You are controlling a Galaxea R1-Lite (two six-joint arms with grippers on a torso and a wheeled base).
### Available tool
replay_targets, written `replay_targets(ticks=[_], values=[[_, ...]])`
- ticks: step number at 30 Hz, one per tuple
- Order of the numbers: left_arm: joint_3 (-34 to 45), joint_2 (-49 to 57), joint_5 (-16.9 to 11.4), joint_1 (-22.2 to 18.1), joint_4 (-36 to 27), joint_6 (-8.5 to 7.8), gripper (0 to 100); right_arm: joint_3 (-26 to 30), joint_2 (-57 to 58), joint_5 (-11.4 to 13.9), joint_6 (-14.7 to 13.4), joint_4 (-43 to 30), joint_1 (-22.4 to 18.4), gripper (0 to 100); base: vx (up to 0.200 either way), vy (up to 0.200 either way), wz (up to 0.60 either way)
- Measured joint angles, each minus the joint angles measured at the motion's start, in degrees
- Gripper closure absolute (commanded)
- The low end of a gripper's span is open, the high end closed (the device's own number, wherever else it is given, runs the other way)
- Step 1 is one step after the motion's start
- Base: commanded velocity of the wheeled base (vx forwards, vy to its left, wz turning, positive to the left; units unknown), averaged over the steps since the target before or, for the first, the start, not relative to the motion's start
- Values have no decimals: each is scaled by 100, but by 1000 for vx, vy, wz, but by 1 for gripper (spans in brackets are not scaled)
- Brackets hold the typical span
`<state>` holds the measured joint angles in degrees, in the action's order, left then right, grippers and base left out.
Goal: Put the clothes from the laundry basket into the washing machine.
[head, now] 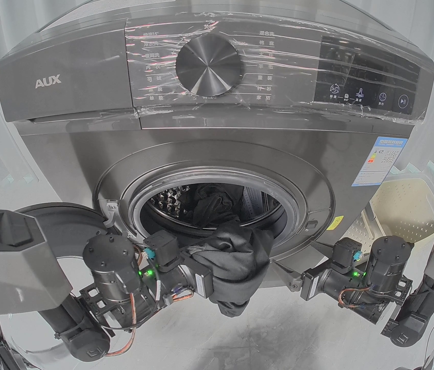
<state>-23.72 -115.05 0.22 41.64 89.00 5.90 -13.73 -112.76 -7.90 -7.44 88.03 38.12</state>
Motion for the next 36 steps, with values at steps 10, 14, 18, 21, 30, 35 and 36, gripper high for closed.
replay_targets(ticks=[10,14,18,21,30,35,36], values=[[-841,-650,24,-236,-10,56,100,-16,102,16,0,0,-20,0,0,0,0],[-1164,-914,35,-424,-7,61,100,11,105,18,-4,0,11,0,0,0,0],[-1448,-1126,51,-542,-5,80,100,22,102,18,-9,0,35,0,0,0,0],[-1704,-1303,156,-592,-7,184,100,23,100,16,-11,0,41,0,0,0,0],[-2432,-1788,295,-601,-18,299,100,22,80,11,-13,2,82,0,0,0,0],[-2738,-2072,293,-621,-27,305,100,20,74,11,-11,0,93,0,0,0,0],[-2834,-2136,293,-629,-51,305,100,20,72,11,-11,0,94,0,0,0,0]])
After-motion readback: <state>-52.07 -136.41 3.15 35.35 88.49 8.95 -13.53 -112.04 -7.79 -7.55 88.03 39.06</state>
